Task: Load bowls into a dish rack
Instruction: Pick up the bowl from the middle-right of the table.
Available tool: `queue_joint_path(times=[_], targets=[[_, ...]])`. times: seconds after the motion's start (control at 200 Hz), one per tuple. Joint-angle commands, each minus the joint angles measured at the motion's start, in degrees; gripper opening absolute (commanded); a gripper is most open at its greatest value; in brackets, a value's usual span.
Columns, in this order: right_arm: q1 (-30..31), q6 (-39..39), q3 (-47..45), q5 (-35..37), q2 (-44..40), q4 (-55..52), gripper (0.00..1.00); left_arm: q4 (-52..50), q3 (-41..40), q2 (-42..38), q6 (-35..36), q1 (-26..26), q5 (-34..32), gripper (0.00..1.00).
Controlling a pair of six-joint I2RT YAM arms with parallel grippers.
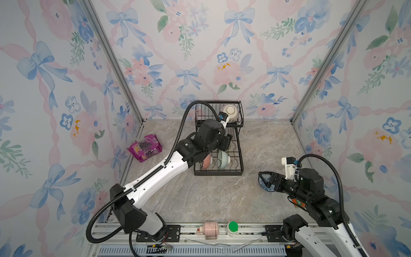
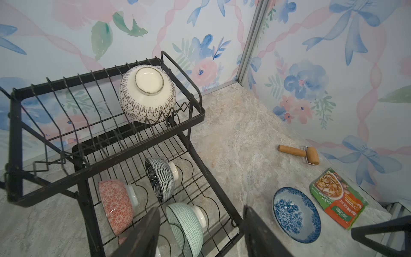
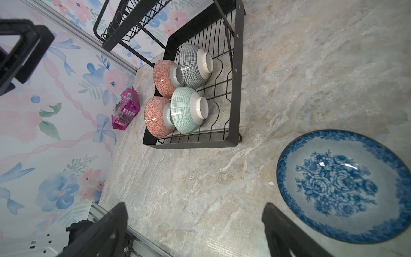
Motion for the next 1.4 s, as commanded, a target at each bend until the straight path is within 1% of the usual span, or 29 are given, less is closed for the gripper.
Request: queue_joint_path(times=[0.0,0.095,0.2,0.38,0.45,0.5,0.57,0.65,0.7,0.725,0.84,0.895,0.935,0.99,1.005,1.08,1.25,1.395], targets=[[-0.49,1.83,-0.62,-0.73,-1.18,-1.53,0.96,7.2,-6.61,-6.44,-0.47,-0.27,-0.45,0.64],[-0.46,0.78,0.09,0.95,-1.5,-3.82,0.96,10.17,-12.08,-10.77,0.57,-1.04,0.24,0.64],[-0.52,1.29,-0.3,2.81,-1.77,-4.93,0.96,11.76,-15.14,-13.21,3.14,-3.19,0.28,0.64],[-1.31,2.03,0.48,6.15,-1.07,-7.54,0.96,12.57,-17.04,-12.04,10.3,-10.51,-3.15,0.63],[-2.67,1.23,1.46,7.08,0.07,-10.16,0.96,13.35,-17.92,-10.74,13.46,-12.56,-3.06,0.61],[-4.75,0.72,1.77,7.29,0.87,-11.63,0.96,14.54,-18.7,-9.58,15.61,-13.65,-1.52,0.6],[-8.57,-0.05,2.22,5.64,1.54,-12.39,0.96,16.86,-19.5,-7.3,19.96,-15.57,1.94,0.59],[-15.21,-1.13,2.83,2.52,2.08,-12.83,0.96,19.27,-19.72,-3.93,25.05,-17.83,5.93,0.58],[-19.99,-1.22,3.25,0.01,2.42,-13.08,0.96,20.21,-19.24,-1.33,27.98,-19.15,7.1,0.58],[-22.23,-3.15,3.25,-1.22,2.52,-13.14,0.96,20.35,-18.72,0.14,29.8,-19.7,7.69,0.58],[-32.79,-5.02,2.72,-7.78,3.44,-13.38,0.96,19.29,-15.89,7.45,38.94,-23.35,7.64,0.57],[-37.85,-5.07,1.89,-11.28,3.75,-13.34,0.96,18.39,-14.23,11.09,42.11,-24.54,8.59,0.56],[-38.35,-4.05,1.48,-10.37,3.86,-12.94,0.96,17.93,-12.91,13.22,43.17,-24.84,9.72,0.55],[-39.68,-1.99,-0.06,-11.15,3.24,-11.15,0.96,18.45,-11.91,15.95,44.81,-24.8,11.66,0.55],[-40.21,-0.06,-0.57,-11.65,2.97,-10.67,0.96,18.66,-11.76,16.6,45.08,-24.82,11.87,0.55],[-42.73,3.16,-3.57,-14.19,1.9,-8.68,0.96,18.97,-10.8,19.98,51.05,-24.95,12.23,0.55],[-45.37,5.2,-7.65,-15.01,-0.57,-7.88,0.96,19.29,-8.41,26.89,60.61,-24.42,10.39,0.56],[-46.6,6.7,-9.21,-15.42,-1.59,-7.83,0.96,20.41,-6.16,30.85,63.83,-22.56,12.31,0.54]])
